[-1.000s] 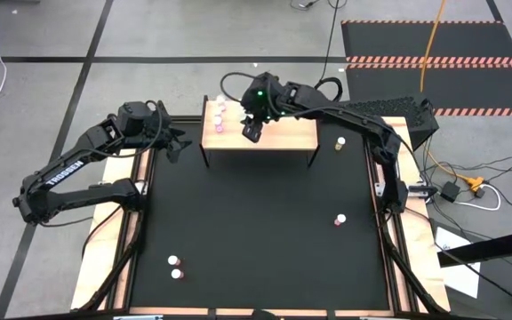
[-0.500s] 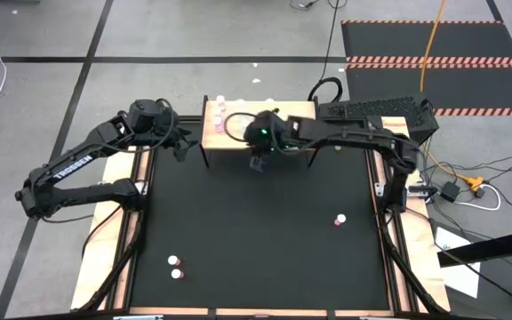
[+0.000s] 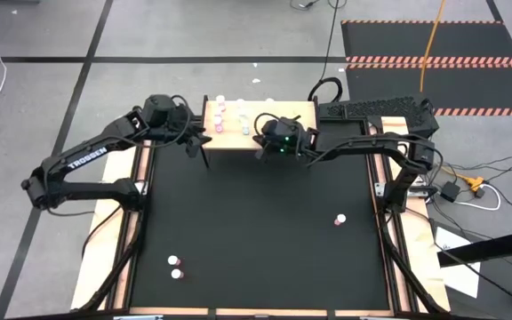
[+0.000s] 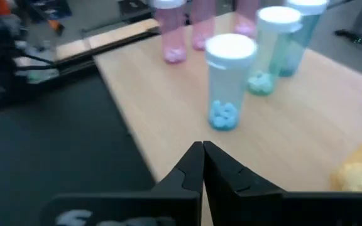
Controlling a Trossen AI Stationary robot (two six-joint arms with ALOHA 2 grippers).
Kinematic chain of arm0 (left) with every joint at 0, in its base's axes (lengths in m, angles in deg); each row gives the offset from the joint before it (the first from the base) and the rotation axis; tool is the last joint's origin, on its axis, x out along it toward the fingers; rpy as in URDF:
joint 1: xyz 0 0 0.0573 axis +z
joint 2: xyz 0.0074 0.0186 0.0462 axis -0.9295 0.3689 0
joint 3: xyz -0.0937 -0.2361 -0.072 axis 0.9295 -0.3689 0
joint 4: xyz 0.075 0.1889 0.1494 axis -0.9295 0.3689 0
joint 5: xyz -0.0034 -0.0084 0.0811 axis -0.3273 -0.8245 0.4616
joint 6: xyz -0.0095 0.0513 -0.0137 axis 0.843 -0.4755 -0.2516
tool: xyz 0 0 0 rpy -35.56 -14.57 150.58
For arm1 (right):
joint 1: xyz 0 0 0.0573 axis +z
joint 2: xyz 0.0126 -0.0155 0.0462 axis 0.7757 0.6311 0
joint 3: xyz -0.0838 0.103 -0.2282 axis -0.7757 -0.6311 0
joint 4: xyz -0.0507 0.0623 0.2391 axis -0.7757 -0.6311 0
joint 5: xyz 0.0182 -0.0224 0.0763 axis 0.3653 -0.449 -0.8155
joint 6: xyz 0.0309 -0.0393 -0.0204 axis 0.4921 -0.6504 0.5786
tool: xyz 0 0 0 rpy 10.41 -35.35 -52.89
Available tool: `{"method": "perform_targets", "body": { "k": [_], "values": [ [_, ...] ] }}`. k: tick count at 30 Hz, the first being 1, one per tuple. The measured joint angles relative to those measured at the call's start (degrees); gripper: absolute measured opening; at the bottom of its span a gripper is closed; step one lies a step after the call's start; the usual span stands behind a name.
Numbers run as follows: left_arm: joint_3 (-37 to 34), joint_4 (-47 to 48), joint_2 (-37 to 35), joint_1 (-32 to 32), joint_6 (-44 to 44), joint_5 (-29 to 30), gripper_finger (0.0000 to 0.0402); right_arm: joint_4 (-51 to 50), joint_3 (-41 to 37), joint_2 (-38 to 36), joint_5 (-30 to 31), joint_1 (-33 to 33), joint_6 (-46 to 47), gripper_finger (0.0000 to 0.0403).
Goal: Pick and place medicine bottles onto shelf by color
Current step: Put the blue pill bottle on the shelf aligned with the other blue pill bottles
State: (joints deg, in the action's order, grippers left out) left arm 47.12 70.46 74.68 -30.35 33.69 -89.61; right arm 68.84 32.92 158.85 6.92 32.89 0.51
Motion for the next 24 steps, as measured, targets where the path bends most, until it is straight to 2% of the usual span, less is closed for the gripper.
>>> {"method": "perform_targets", "body": {
  "k": [3, 12, 17, 24],
  "values": [
    [0.0, -0.7, 1.2, 0.1, 0.0, -2.0, 0.0241, -0.5, 0.0, 1.2, 2.1, -0.1, -2.3, 0.0001],
    [0.0, -0.4, 2.3, 0.1, 0.0, -2.5, 0.0241, 3.0, 0.0, 1.5, 2.1, -2.2, -6.2, 0.0],
    [0.0, -0.4, 2.3, 0.1, 0.1, -2.5, 0.0241, 8.0, 0.1, 2.8, -0.4, -3.9, -6.1, 0.0],
    [0.0, -0.2, 2.2, 0.1, 2.5, -2.5, 0.0241, 8.3, 0.1, 4.0, -2.3, -3.8, -6.0, 0.0]
  ]
}}
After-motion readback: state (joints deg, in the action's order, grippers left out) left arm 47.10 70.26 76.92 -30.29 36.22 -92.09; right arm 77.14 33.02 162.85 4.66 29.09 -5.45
